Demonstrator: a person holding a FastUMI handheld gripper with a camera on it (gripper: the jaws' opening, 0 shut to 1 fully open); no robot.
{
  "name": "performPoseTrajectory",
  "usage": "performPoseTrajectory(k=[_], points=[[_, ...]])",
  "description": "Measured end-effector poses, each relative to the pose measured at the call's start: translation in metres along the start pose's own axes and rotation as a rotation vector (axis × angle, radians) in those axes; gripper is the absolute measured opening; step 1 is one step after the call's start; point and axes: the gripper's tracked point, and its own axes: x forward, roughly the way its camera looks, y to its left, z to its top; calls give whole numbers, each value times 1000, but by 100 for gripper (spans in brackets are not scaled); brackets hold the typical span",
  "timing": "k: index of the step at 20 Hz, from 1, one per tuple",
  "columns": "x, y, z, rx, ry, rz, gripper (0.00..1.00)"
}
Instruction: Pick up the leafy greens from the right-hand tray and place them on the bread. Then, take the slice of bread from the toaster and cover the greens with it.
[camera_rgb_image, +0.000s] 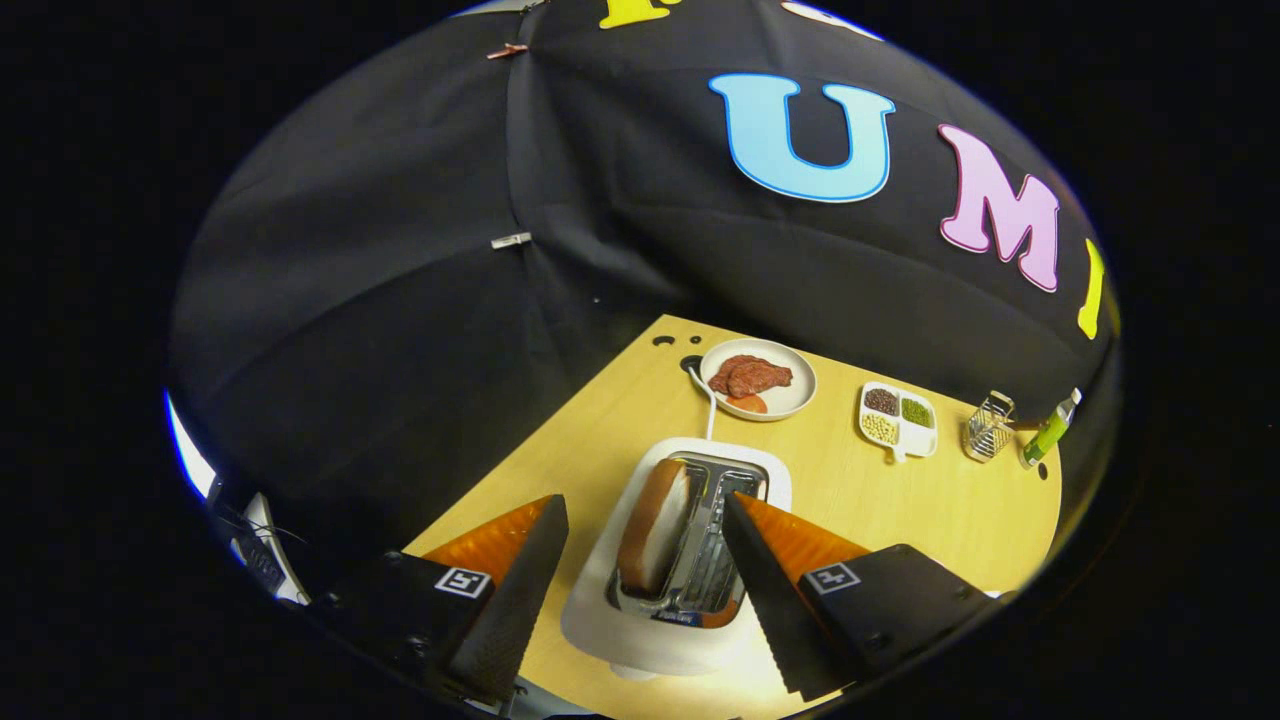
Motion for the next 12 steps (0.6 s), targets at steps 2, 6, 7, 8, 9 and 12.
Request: performPoseTrajectory(k=[2,6,7,8,9,12], points=[[14,-2,-7,30,30,-22,93],[30,-13,-17,78,75,-62,66],[32,-17,-19,96,85,-77,56],[32,-21,-21,112,90,-105,46],[32,-24,-21,124,88,-120,37],[31,-22,-19,126,73,-111,16]])
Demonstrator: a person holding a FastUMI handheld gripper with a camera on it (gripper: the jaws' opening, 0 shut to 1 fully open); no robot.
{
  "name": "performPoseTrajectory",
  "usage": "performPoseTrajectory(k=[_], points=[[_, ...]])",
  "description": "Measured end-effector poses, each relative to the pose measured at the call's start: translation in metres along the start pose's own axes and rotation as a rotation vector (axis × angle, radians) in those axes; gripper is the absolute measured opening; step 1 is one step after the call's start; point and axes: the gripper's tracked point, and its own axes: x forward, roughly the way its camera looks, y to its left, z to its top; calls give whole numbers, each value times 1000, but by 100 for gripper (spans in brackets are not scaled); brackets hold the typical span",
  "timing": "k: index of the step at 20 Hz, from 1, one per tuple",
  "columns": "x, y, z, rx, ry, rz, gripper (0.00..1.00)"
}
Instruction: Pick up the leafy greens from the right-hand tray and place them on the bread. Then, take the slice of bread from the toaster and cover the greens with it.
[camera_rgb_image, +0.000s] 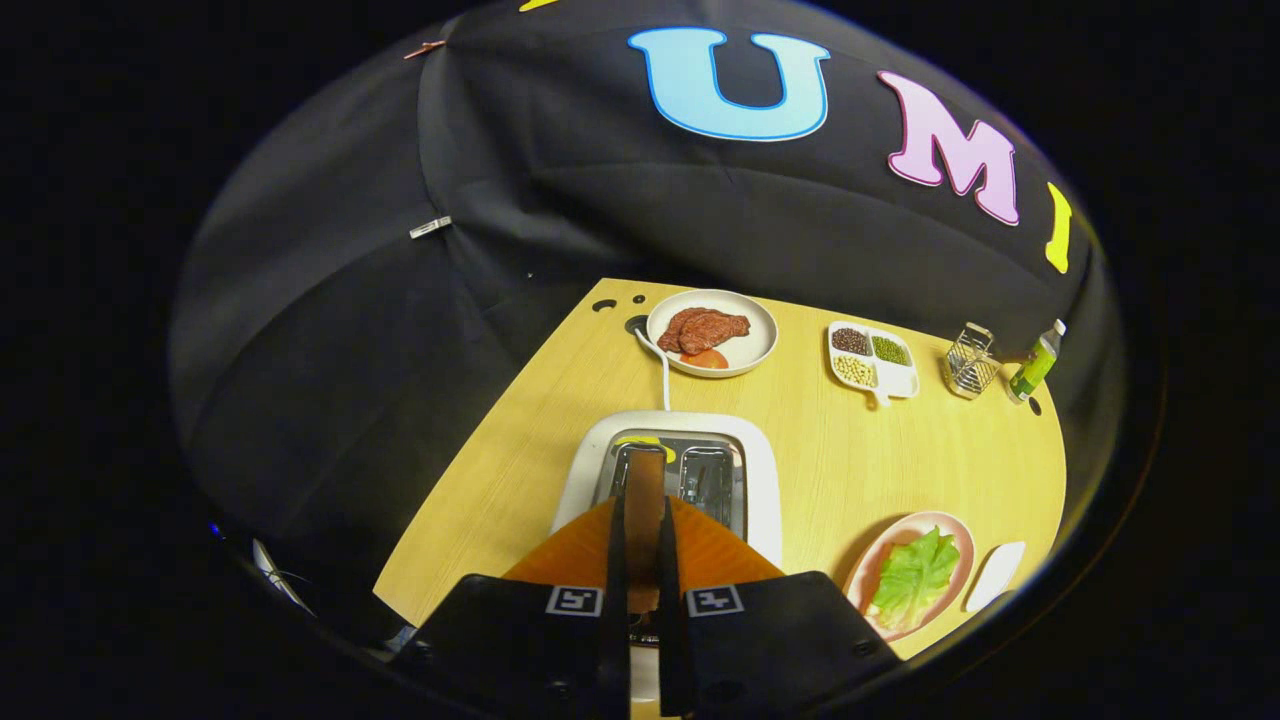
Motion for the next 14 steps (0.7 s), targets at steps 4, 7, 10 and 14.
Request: performPoseTrajectory(k=[4,7,10,14], points=[[-15,0,9,10,-42,-1,10],[-33,0,24,40,-71,24,10],[-56,-6,43,71,-113,52,10],[-98,-32,71,123,-187,76,10]])
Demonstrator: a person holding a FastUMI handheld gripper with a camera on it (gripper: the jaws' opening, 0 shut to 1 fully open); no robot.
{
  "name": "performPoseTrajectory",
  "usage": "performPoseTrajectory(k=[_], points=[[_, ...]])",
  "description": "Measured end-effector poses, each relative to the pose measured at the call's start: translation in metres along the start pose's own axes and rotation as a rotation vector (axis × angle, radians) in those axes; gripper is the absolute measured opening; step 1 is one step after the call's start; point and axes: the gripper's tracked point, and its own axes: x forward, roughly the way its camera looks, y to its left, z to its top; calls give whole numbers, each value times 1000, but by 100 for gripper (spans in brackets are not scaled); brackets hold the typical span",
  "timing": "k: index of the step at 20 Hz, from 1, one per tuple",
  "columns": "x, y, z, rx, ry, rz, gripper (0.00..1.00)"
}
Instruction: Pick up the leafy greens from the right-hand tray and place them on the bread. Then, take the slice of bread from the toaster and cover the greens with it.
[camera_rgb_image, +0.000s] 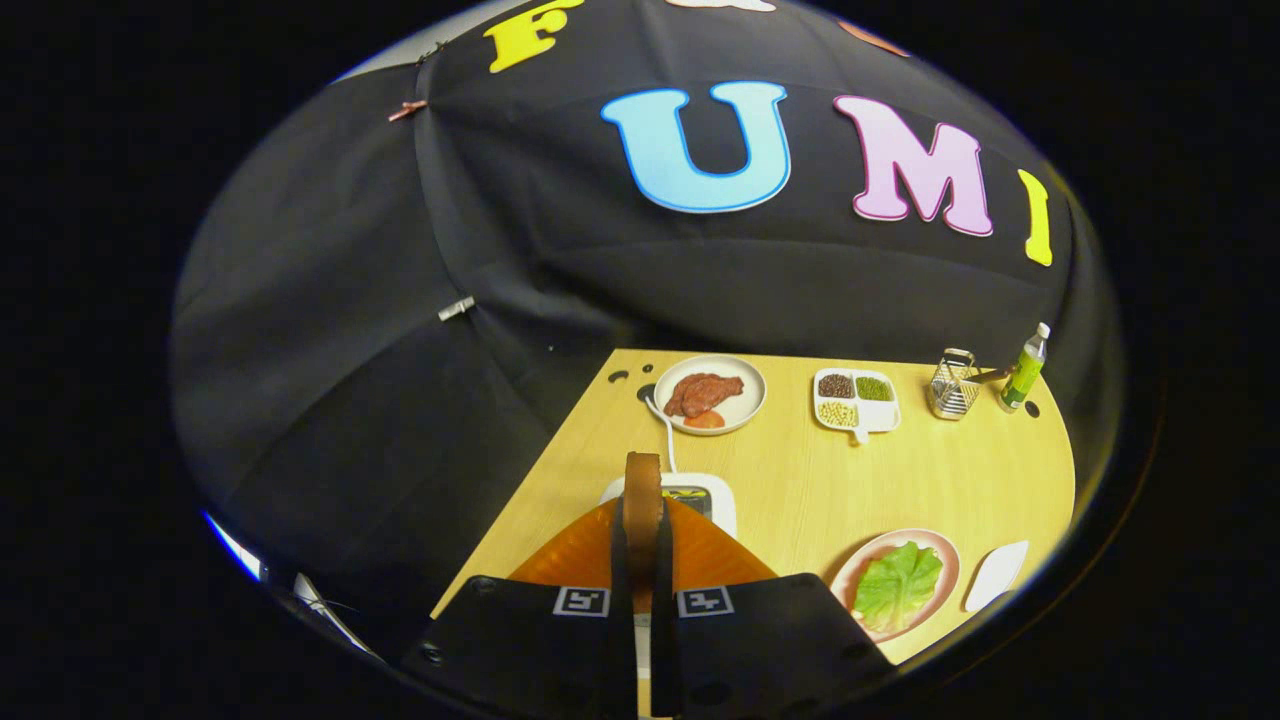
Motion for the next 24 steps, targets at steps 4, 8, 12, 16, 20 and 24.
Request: performPoseTrajectory(k=[4,8,12,16,20,24], points=[[-36,-56,27,10,-60,-61,10],[-64,-130,25,24,-77,-172,10],[-77,-191,-7,72,-32,-263,10],[-76,-232,-43,93,8,-317,10],[-54,-244,-81,118,63,-284,10],[-29,-244,-107,199,96,-254,10]])
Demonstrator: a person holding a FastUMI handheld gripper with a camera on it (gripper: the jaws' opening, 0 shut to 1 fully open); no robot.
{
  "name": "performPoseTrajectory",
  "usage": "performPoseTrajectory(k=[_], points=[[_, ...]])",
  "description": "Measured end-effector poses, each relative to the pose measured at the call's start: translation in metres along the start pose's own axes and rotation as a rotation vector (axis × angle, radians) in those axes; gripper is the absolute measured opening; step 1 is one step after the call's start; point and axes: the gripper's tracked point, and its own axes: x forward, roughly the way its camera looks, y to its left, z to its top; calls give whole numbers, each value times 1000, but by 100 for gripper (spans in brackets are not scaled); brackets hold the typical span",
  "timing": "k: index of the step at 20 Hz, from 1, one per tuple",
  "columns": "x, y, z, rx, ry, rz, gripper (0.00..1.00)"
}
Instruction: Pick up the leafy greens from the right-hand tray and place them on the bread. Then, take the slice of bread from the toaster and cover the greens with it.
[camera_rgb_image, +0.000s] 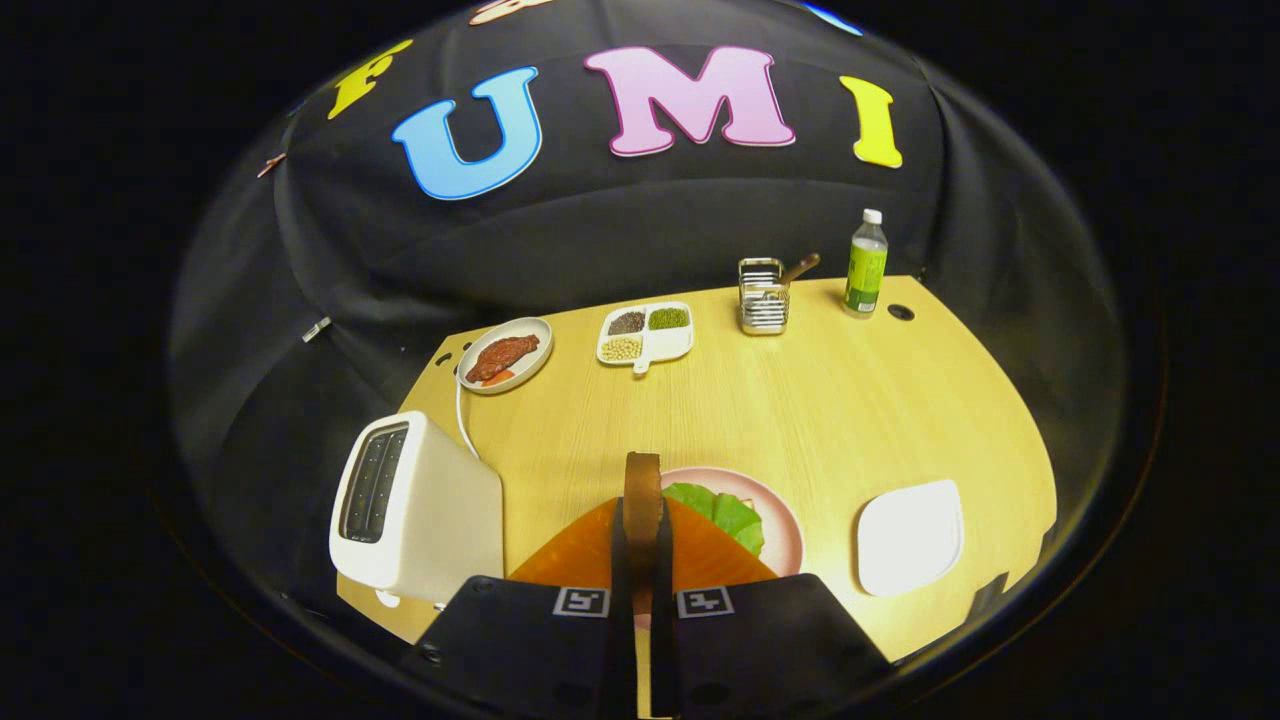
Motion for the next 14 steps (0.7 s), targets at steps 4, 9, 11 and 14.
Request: performPoseTrajectory(k=[4,9,11,14], points=[[21,4,-7,76,16,15,10],[45,-5,-21,129,41,45,10],[49,-20,-22,148,39,19,10],[54,-41,-39,95,76,-28,10]])
